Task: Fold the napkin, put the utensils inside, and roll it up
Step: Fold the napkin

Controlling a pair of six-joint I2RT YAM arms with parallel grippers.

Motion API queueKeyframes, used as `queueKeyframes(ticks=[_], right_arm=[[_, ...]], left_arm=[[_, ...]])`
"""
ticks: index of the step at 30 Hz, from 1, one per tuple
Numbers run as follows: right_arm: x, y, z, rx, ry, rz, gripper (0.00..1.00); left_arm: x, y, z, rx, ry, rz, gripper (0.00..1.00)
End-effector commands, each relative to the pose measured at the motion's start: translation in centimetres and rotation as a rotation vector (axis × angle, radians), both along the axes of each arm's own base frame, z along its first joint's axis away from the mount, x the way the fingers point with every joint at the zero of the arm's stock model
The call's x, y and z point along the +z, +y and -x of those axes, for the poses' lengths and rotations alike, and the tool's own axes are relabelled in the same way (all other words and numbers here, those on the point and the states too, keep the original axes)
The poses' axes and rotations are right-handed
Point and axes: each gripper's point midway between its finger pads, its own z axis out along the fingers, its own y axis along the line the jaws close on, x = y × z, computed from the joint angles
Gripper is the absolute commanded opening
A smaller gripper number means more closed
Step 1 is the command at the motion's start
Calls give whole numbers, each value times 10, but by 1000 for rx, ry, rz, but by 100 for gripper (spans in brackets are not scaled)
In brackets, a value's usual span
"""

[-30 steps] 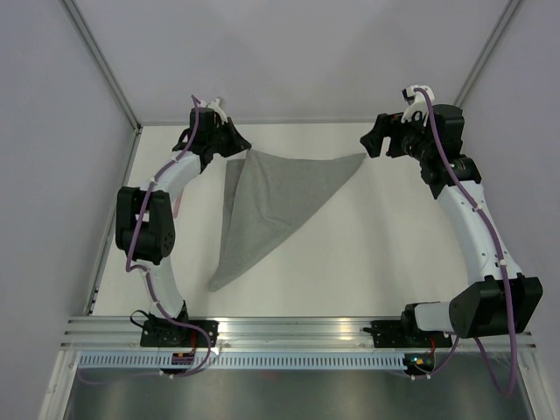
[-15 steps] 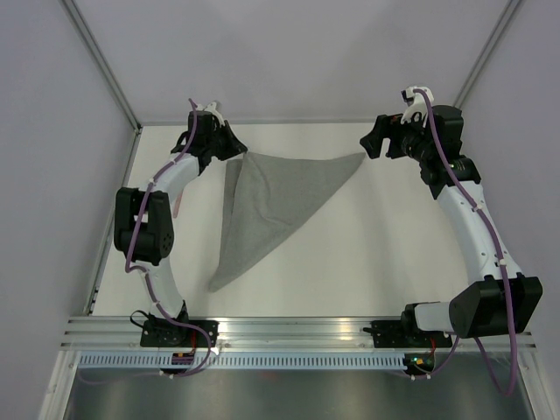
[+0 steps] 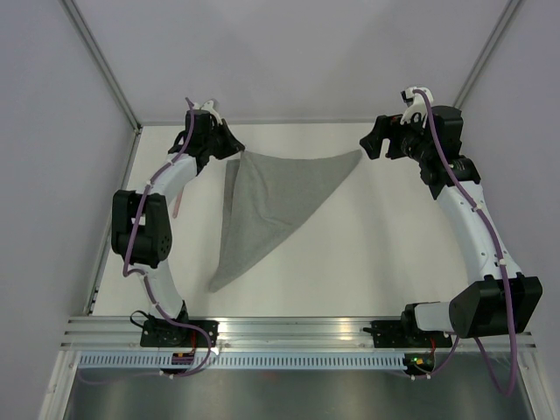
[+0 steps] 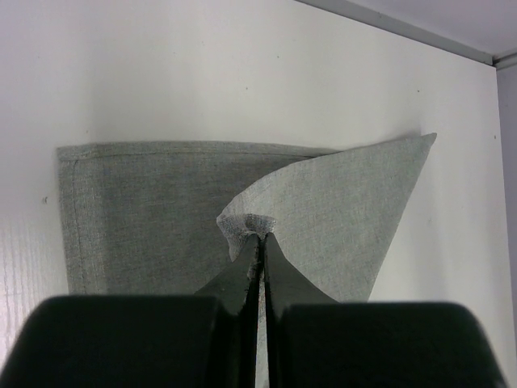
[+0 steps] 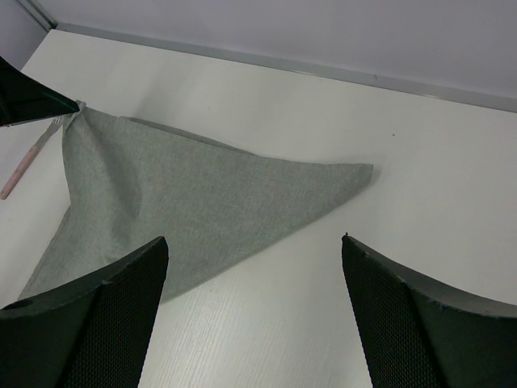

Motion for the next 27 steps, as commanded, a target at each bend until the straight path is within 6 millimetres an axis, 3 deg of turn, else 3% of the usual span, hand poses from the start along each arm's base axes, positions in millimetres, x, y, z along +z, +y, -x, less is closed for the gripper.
queueKeyframes(ticks=[1,19,27], right_arm=[[-4,1,2,5,19,-5,93],[-11,0,1,6,34,3,93],[-14,1,1,10,43,6,93]], left_arm=[[18,9,-1,21,-37,-9,2],[-39,32,-23,89,85,-55,8],[-61,43,-32,114,125,-73,18]])
